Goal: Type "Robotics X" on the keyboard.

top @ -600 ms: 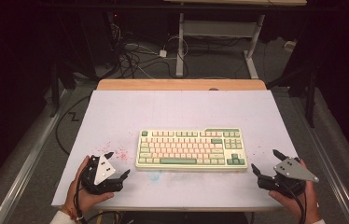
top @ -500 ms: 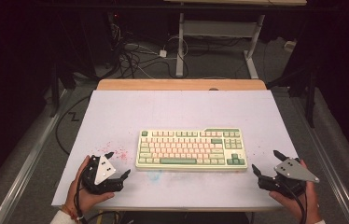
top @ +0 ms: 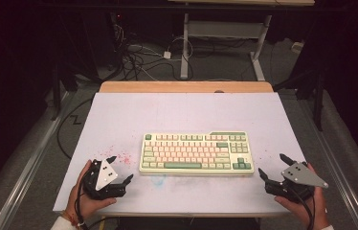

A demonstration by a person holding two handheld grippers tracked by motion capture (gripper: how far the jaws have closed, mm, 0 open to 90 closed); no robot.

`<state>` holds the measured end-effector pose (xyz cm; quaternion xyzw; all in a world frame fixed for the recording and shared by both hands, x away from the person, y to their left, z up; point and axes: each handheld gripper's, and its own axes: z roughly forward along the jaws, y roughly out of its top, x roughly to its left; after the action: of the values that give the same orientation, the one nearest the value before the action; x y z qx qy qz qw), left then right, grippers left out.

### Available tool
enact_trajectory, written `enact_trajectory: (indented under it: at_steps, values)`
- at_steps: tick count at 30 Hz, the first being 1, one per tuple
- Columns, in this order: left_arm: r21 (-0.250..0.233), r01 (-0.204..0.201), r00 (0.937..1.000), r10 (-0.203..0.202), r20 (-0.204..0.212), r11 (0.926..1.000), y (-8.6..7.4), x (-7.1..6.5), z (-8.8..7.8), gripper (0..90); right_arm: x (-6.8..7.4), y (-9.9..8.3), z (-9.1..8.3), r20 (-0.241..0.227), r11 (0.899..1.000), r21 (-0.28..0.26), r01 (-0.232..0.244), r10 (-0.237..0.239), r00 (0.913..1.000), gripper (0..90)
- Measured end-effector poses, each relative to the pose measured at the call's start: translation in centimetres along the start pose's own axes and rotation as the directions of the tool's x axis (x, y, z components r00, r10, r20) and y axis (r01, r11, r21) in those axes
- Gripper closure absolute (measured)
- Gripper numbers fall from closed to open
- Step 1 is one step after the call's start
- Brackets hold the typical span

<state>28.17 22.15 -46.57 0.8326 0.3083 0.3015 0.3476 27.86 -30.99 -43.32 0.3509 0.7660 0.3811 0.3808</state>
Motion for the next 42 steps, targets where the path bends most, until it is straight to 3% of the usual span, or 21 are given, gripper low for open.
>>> enact_trajectory:
  at_steps: [11,17,19,22,32,42]
  values:
    - [0.013,0.007,1.0000,-0.007,-0.005,0.9999,0.4,-0.2,0.3,17.5,-0.2,1.2,0.8,-0.070,1.000,-0.010,-0.006,0.005,0.9976,36.3]
    - [0.025,-0.005,0.9999,0.004,0.011,0.9997,0.5,-0.4,0.7,17.5,-0.2,2.2,1.7,-0.157,1.000,0.014,-0.014,0.016,0.9875,63.2]
    - [0.028,-0.004,0.9997,0.003,0.022,0.9996,0.5,-0.4,0.8,17.5,-0.2,2.6,2.0,-0.204,1.000,0.016,-0.006,0.009,0.9790,77.7]
    - [0.033,-0.009,0.9997,0.008,0.025,0.9994,0.4,-0.5,0.9,17.5,0.1,3.5,2.5,-0.239,1.000,0.009,0.024,-0.021,0.9708,88.7]
    - [0.044,-0.011,0.9994,0.010,0.034,0.9990,0.3,-0.6,0.9,17.5,2.7,5.4,5.9,-0.306,0.993,0.077,0.085,-0.058,0.9504,90.0]
    - [0.045,-0.009,0.9992,0.007,0.038,0.9989,0.2,-0.6,0.9,17.6,4.5,5.7,9.1,-0.354,0.982,0.144,0.120,-0.062,0.9331,90.0]
